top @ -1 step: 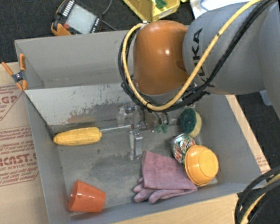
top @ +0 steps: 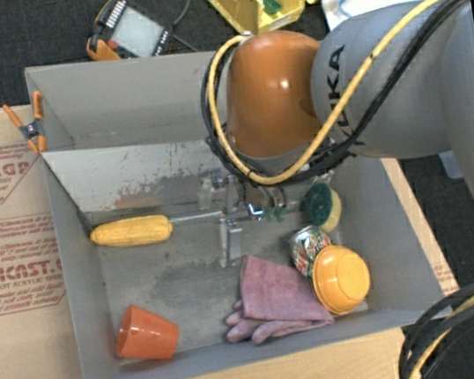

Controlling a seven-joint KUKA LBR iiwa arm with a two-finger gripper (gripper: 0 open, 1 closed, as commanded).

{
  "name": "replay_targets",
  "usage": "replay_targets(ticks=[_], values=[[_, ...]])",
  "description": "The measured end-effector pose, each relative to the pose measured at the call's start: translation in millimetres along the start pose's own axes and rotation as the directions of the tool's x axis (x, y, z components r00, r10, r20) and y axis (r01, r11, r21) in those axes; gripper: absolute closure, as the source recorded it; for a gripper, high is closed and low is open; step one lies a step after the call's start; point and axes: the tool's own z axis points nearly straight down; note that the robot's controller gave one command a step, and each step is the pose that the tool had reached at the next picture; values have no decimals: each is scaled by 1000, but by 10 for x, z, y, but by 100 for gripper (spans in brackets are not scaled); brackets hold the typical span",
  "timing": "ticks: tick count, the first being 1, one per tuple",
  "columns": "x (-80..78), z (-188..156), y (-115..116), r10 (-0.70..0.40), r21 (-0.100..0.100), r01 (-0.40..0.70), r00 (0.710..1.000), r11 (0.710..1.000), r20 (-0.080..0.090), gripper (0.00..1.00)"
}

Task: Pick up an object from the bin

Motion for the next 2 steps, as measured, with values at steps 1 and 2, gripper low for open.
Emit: replay_targets(ticks=[1, 2], values=[[536, 1062, -693, -318, 0, 318, 948, 948, 0, 0], [575, 525, -810, -191, -1, 192, 981, 981, 11, 0]])
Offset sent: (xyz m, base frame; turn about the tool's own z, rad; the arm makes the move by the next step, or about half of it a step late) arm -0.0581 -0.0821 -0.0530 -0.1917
